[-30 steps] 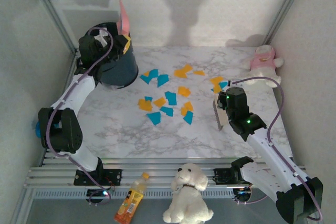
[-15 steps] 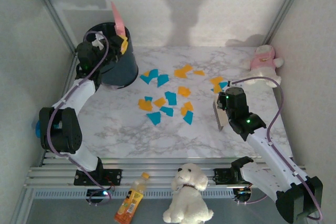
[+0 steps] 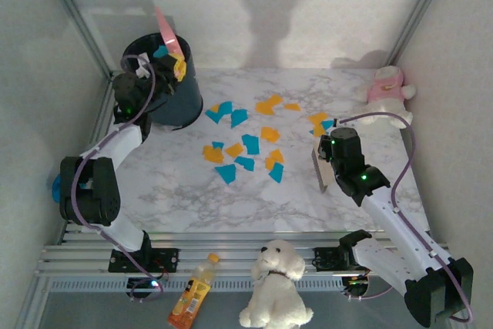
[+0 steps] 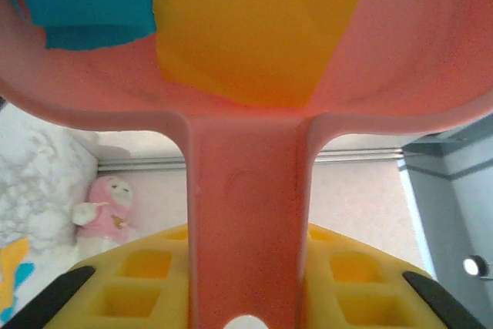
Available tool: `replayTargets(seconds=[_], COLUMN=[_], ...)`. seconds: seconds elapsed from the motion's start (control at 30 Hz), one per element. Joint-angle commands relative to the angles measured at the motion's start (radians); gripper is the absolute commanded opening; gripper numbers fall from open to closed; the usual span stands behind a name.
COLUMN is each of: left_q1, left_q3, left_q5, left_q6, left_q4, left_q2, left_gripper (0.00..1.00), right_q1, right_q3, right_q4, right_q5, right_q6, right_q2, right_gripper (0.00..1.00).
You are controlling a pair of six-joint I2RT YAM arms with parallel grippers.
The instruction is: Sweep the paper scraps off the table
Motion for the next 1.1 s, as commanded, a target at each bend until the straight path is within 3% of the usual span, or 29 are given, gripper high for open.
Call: replayTargets(seconds=[0.0,0.3,0.7,0.87,1.07], left_q1=[0.010,0.009,0.011,0.011,0.010], left_q3=[-0.025,-0.053,-0.053,-0.027,0.084], left_q5=[-0.014,-0.027,-0.024,0.001,0.022], left_q6=[-0.109,-0.248,-0.253,-0.126,0.232], left_q4=[0.199,0.368,0.366,0.227,-0.196], left_q2=[-0.024,0.005,0.001,-0.027,-0.091], left_gripper=[0.00,0.00,0.00,0.00,0.00], right_q1=[0.003,0.003,0.003,0.003,0.003], right_q3=[0.039,0.037,0.035,0.035,0.033], right_q4=[0.019,0.018,0.014,0.016,0.025], right_q5=[-0.004,-0.004,-0.003,-0.010,-0.032], right_q6=[0.013,0.014,0.015,0.020,0.052], right_q2=[-0.001,-0.002,-0.011,-0.015,-0.021], right_gripper=[0.00,0.00,0.00,0.00,0.00])
